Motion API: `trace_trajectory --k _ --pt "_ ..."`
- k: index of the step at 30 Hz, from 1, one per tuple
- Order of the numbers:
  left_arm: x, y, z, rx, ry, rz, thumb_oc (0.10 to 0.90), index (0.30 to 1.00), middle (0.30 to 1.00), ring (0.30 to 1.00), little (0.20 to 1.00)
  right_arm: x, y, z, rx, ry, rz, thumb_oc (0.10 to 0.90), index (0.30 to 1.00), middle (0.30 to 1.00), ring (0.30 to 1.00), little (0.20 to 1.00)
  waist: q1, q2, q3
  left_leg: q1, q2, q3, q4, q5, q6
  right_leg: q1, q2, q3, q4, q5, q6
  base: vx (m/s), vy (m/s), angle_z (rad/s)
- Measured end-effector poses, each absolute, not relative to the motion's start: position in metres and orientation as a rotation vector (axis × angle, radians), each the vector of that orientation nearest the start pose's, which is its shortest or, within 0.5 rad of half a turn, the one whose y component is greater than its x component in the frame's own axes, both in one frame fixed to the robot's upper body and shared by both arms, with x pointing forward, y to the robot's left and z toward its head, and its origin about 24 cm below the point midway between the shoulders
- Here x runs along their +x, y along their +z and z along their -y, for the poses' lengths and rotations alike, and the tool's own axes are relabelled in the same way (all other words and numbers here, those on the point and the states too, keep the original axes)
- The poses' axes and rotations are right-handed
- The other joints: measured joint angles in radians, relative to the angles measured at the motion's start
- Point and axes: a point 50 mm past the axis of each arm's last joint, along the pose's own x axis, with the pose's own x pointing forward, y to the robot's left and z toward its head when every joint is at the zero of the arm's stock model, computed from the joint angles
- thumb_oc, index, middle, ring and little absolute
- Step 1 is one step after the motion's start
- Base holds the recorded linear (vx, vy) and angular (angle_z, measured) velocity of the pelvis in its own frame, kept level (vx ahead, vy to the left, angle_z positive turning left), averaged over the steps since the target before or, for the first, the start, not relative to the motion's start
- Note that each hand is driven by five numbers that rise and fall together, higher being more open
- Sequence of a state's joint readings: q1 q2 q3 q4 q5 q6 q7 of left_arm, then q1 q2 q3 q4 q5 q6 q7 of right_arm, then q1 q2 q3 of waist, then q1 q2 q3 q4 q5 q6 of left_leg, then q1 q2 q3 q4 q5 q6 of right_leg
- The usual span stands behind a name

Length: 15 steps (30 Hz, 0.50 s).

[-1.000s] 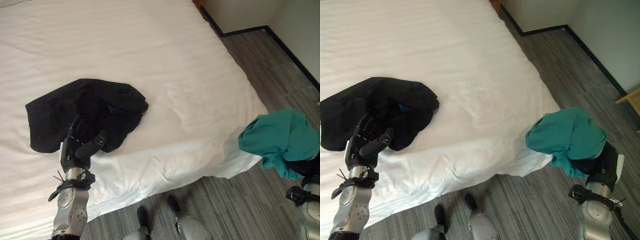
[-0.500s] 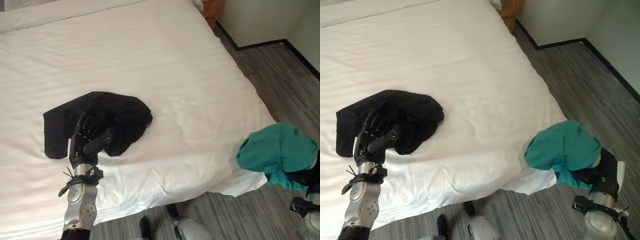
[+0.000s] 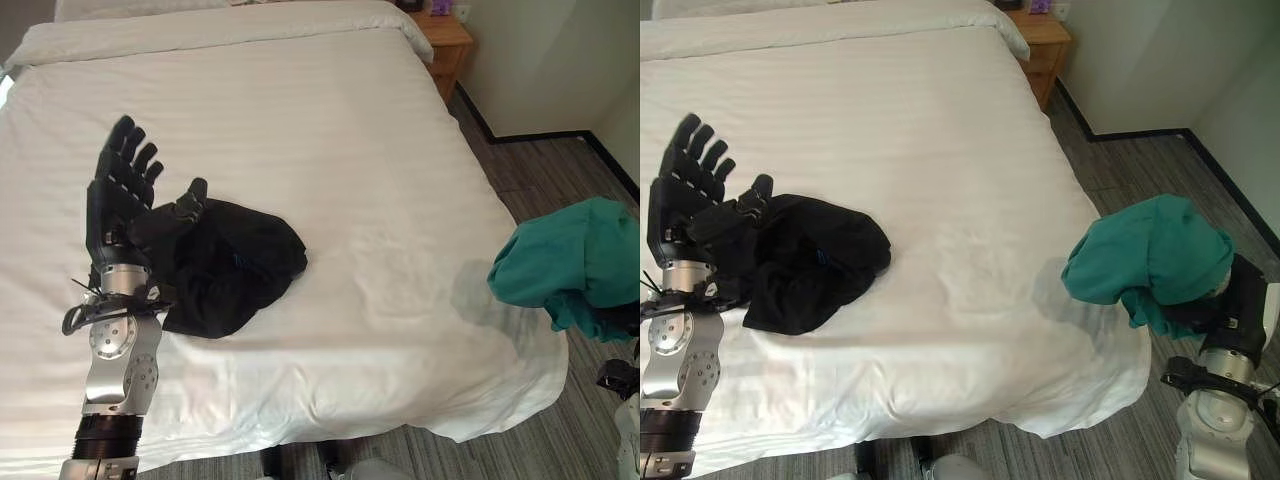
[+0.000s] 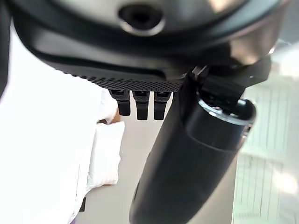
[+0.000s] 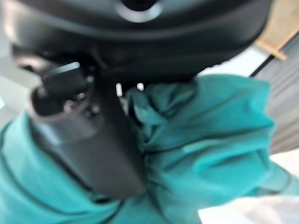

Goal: Pick up bed clothes into laundry basket.

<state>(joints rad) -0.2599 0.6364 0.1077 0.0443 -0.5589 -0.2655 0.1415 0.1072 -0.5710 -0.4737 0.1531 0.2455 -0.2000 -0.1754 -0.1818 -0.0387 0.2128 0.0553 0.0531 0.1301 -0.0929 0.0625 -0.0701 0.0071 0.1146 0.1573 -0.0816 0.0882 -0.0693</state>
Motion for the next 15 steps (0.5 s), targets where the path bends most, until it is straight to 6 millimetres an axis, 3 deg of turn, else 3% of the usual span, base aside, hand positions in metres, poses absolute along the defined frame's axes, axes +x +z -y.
trace_trajectory --k 1,4,5,8,10,15 --pt "0.295 0.198 -0.289 0.180 0.183 0.521 0.800 0.900 0.900 0.900 0.900 0.198 0.104 0.369 -0.347 -0.632 0.164 0.400 0.300 0.300 0.300 0.300 -0.001 0.000 0.000 0.006 -0.011 0.002 -0.001 -0.001 0.001 0.000 -0.012 0.021 -0.001 0.007 0.009 0.00 0.094 -0.29" --pt "0.307 0.211 -0.297 0.262 0.204 0.510 0.800 0.900 0.900 0.900 0.900 0.201 0.102 0.366 -0.345 -0.617 0.159 0.400 0.300 0.300 0.300 0.300 -0.007 0.009 0.001 0.005 -0.021 0.006 -0.001 -0.015 0.018 -0.005 -0.022 0.037 -0.007 0.010 0.014 0.00 0.057 -0.20" --pt "0.316 0.225 -0.302 0.420 0.186 0.465 0.800 0.900 0.900 0.900 0.900 0.203 0.097 0.365 -0.340 -0.609 0.135 0.400 0.300 0.300 0.300 0.300 -0.015 0.020 0.003 -0.002 -0.022 0.018 0.000 -0.035 0.034 -0.014 -0.023 0.038 -0.008 0.011 0.020 0.00 0.067 -0.09" --pt "0.322 0.236 -0.308 0.688 0.157 0.401 0.800 0.900 0.900 0.900 0.900 0.198 0.089 0.368 -0.344 -0.621 0.089 0.400 0.300 0.300 0.300 0.300 -0.025 0.037 0.004 -0.013 -0.044 0.025 0.003 -0.033 0.038 -0.026 -0.047 0.040 -0.008 0.012 0.045 -0.01 0.043 -0.03" --pt "0.326 0.235 -0.312 0.792 0.174 0.373 0.800 0.900 0.900 0.900 0.900 0.194 0.082 0.372 -0.345 -0.636 0.056 0.400 0.300 0.300 0.300 0.300 -0.032 0.053 0.001 -0.030 -0.055 0.033 0.004 -0.031 0.040 -0.045 -0.058 0.050 -0.008 0.016 0.060 -0.01 0.043 -0.08" --pt "0.341 0.234 -0.342 1.060 0.302 0.188 0.800 0.900 0.900 0.900 0.900 0.195 0.078 0.369 -0.342 -0.623 0.043 0.400 0.300 0.300 0.300 0.300 -0.055 0.053 0.003 -0.055 -0.054 0.057 0.003 -0.025 0.049 -0.079 -0.056 0.066 -0.008 0.030 0.073 -0.01 0.019 -0.15"
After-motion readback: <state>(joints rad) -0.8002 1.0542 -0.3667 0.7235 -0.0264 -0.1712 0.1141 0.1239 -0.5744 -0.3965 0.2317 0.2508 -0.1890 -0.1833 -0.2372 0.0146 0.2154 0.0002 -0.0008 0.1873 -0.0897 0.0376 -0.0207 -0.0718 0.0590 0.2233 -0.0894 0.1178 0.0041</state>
